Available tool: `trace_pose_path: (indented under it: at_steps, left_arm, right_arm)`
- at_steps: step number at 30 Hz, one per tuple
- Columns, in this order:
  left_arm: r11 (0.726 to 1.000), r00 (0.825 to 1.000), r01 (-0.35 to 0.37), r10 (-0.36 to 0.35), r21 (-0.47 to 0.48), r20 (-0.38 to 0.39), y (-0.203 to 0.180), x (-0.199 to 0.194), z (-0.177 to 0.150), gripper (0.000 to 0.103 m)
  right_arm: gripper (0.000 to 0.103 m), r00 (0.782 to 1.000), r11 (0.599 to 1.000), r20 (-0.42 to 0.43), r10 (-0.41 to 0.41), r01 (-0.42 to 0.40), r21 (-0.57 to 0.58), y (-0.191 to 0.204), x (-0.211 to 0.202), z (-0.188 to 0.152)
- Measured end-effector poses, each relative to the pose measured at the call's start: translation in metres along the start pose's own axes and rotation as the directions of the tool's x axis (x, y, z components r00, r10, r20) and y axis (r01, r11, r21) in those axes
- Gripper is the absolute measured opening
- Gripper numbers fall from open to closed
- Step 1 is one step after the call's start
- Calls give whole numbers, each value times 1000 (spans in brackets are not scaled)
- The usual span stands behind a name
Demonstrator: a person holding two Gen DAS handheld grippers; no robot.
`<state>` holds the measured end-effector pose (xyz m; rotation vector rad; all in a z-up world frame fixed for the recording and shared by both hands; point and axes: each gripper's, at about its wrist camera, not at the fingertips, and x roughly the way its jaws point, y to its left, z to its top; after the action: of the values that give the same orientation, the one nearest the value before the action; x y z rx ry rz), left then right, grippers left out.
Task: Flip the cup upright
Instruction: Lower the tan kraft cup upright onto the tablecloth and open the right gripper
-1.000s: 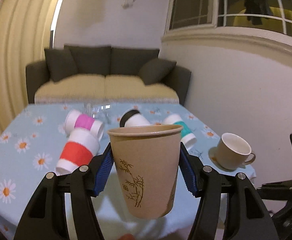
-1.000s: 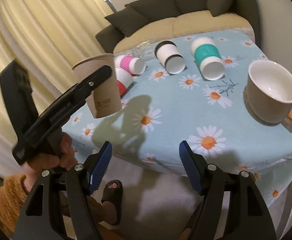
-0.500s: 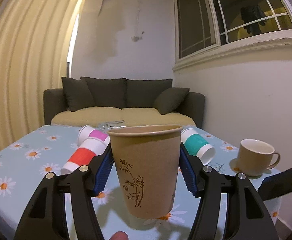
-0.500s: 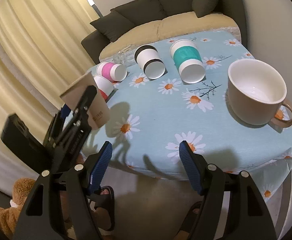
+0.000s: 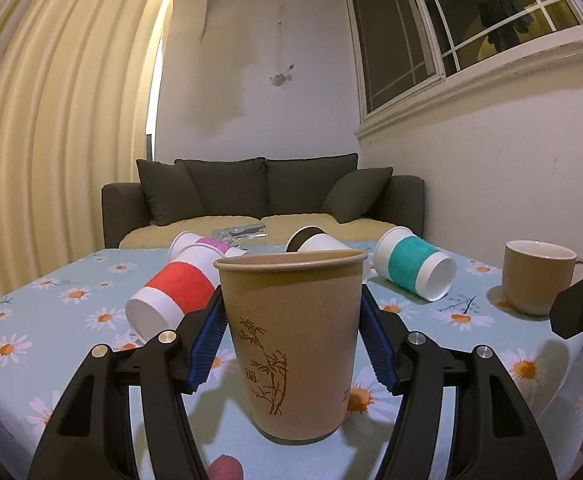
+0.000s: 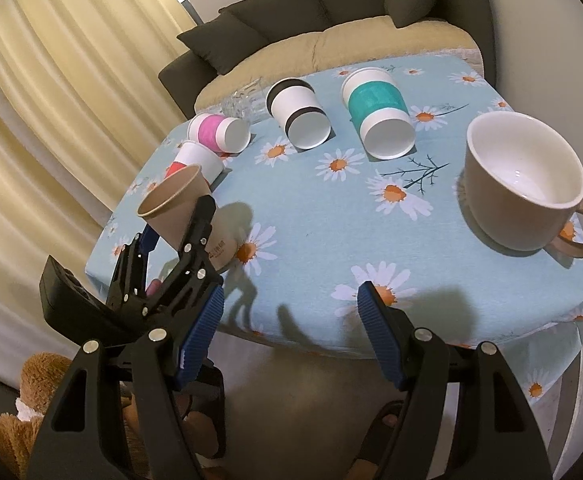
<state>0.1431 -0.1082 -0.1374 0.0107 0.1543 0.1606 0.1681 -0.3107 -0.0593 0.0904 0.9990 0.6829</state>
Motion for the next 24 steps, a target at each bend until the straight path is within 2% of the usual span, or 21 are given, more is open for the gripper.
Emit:
trace_pose_path:
  at_steps: [8,11,19,23,24]
  left_arm:
    - [1000,1000,-7,7,16,-4,-3,-1,-1,63]
    - [1000,1000,-16,17,19,-8,-4,-2,-1,72]
    - [999,1000,-10,11,30,-17,-5,-8,3,75]
    - [1000,998,24,-23,18,-55,-1,-13,8,87]
    - [999,998,28,-27,17,-59,0,-15,10,87]
  right_arm:
    - [69,1000,1000,-9,-3,3,-21,3,3,0]
    - [69,1000,1000,-3,-3,3,-17,2,2,0]
    - [69,1000,1000,9,3,-3,-11,0,-2,0]
    - [69,1000,1000,23,14,-13,-14,0,-6,0]
    - [69,1000,1000,26,17,-17,-15,0,-7,0]
